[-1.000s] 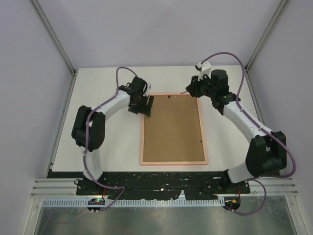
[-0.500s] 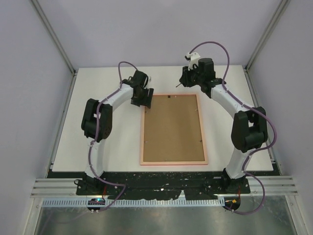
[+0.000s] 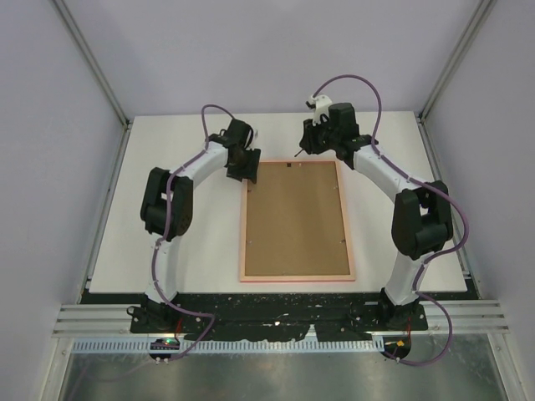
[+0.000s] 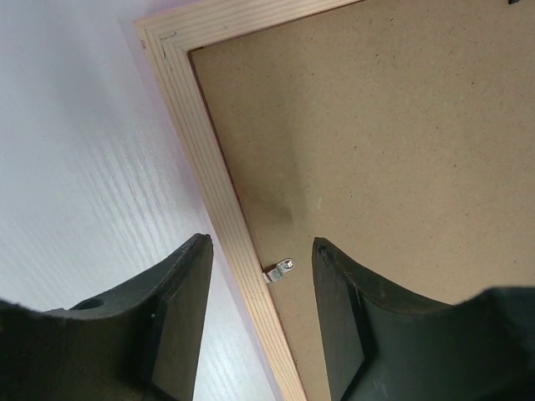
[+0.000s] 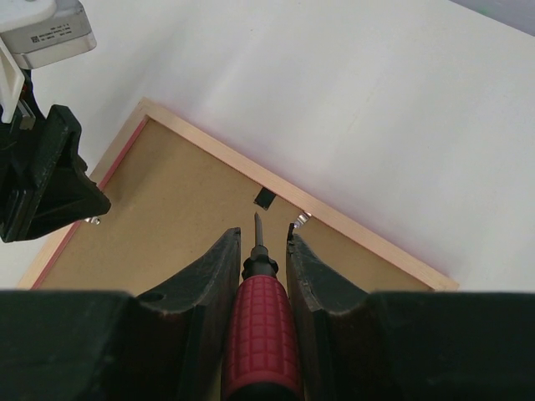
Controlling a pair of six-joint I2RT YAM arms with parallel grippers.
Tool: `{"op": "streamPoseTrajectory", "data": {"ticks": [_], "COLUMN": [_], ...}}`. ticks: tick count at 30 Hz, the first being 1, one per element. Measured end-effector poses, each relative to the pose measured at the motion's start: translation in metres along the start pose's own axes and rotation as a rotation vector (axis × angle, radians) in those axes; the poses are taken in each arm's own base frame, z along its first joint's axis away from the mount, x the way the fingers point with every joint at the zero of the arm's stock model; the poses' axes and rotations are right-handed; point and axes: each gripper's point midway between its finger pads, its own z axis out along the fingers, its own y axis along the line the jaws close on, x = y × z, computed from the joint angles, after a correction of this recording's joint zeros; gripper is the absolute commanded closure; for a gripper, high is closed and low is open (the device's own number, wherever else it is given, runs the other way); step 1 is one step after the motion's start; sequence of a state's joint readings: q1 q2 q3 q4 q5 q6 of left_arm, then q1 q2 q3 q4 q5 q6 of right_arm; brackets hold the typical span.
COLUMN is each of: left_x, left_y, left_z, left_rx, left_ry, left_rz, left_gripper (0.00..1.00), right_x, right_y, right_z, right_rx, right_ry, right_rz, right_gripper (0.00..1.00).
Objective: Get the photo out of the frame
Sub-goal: Adjust the photo frame at the center of the board, then release the photo frame item from the photo frame.
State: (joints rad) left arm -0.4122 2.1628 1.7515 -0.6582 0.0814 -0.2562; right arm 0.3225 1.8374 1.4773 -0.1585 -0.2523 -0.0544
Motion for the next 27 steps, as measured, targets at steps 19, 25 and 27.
{"op": "streamPoseTrajectory", "data": {"ticks": [19, 25, 27], "left_x": [0.008, 0.008, 0.007], "left_y": [0.008, 0.009, 0.01], "left_z": [0.014, 0.015, 0.015], "left_rx": [0.026, 0.027, 0.023], "left_ry": [0.04, 0.039, 0.037], "left_rz": [-0.058, -0.059, -0.061], "left_gripper": [0.61, 0.68, 0.7], "right_x": [0.007, 0.012, 0.015], "right_y": [0.007, 0.003, 0.0], "right_z": [0.007, 0.013, 0.016], "right_rx": [-0.006, 0.017, 0.03], "right_ry": [0.037, 0.051, 0.063], "right_rz": [0.0, -0.001, 0.0], "right_gripper": [0.92, 0.92, 0.92]}}
